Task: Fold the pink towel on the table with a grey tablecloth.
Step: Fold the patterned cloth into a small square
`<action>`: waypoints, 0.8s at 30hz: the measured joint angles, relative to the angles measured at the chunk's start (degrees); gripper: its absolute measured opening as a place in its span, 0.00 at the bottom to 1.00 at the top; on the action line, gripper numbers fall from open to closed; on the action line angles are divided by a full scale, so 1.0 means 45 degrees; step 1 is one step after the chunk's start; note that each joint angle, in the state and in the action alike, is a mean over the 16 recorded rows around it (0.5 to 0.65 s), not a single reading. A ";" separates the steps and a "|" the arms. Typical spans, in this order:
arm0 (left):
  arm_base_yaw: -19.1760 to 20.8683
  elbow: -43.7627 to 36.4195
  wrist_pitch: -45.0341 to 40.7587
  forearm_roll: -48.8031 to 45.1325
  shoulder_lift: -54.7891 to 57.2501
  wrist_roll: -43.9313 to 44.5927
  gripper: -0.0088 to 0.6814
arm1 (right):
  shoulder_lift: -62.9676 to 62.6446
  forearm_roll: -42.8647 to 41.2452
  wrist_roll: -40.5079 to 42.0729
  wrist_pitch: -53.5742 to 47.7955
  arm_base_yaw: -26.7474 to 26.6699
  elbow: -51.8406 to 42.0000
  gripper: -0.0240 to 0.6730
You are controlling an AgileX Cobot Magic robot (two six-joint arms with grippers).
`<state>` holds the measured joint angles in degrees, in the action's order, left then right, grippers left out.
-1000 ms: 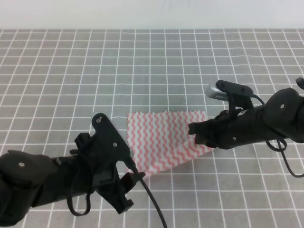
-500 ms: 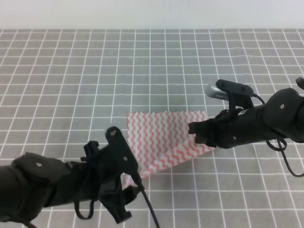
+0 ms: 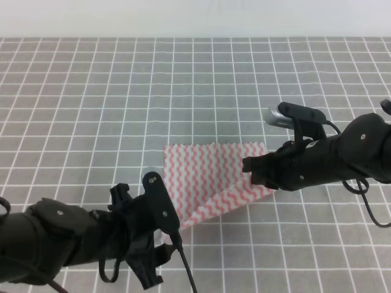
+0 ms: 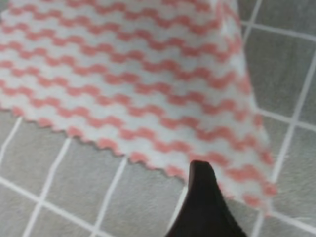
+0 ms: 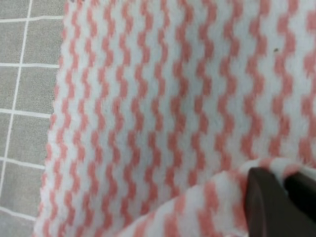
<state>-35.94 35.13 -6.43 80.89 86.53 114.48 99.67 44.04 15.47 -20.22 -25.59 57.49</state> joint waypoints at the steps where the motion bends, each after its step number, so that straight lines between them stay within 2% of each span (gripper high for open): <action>1: 0.0000 0.0006 0.0040 0.0001 0.0040 0.0034 0.65 | 0.0000 -0.0002 0.0000 0.0000 0.0000 -0.0002 0.02; 24: 0.0002 0.0650 -0.0197 -0.0008 0.0922 0.0266 0.66 | 0.0000 0.0000 0.0053 0.0000 0.0018 0.0000 0.02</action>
<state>-35.93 38.05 -7.32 80.85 90.67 115.67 99.67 44.04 15.71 -20.22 -25.51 57.49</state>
